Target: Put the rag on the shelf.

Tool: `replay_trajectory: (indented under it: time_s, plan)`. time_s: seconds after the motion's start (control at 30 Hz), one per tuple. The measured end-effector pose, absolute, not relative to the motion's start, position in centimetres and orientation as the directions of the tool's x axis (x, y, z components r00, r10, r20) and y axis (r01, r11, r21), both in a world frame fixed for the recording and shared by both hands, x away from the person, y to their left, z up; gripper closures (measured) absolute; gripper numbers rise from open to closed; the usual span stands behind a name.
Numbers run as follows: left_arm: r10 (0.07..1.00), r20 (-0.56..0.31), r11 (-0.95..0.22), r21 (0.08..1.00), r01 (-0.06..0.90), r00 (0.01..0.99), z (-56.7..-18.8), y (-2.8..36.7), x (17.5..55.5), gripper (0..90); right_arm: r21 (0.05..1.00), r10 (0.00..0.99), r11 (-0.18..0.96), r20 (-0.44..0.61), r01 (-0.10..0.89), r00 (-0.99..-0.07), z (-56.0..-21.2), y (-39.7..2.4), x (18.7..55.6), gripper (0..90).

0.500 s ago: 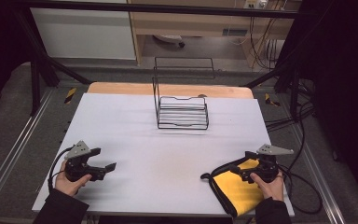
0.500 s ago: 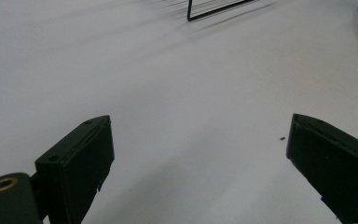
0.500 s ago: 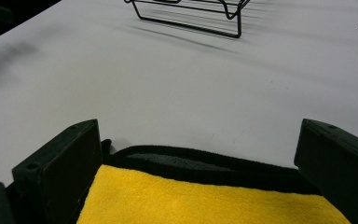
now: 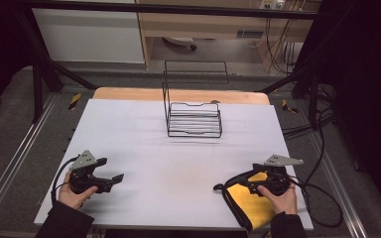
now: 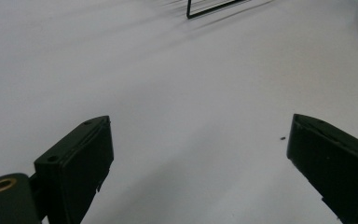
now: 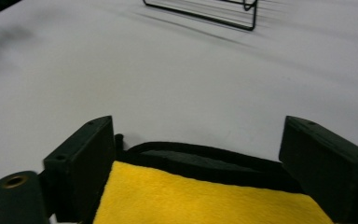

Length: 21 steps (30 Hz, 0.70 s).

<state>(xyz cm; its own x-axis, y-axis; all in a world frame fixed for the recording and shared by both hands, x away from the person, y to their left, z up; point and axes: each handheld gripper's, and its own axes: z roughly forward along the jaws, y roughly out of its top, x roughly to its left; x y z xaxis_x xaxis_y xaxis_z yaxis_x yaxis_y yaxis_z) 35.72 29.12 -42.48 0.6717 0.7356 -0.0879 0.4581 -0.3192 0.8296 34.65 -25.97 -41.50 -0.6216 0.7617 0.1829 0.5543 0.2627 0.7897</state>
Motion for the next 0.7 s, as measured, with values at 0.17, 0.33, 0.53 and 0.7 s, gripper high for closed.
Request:
replay_trajectory:
  time_s: [0.17,0.33,0.53,0.7]
  plan:
    - [0.738,-0.082,-0.321,0.831,0.454,0.670,-42.4,29.2,35.6,7.1,0.755,0.758,0.318,0.161,0.573,-0.633,-41.6,-23.9,34.1,26.9]
    - [0.737,-0.078,-0.327,0.828,0.455,0.671,-42.4,29.2,35.6,7.4,0.718,0.749,0.373,0.140,0.587,-0.648,-42.1,-21.8,33.1,33.1]
    - [0.737,-0.071,-0.335,0.826,0.454,0.673,-42.4,29.1,35.6,7.7,0.679,0.751,0.429,0.099,0.596,-0.653,-43.3,-20.6,32.6,43.2]
    - [0.741,-0.071,-0.332,0.825,0.457,0.667,-42.4,29.2,35.6,8.1,0.666,0.755,0.468,0.039,0.580,-0.654,-43.9,-19.9,32.5,44.3]
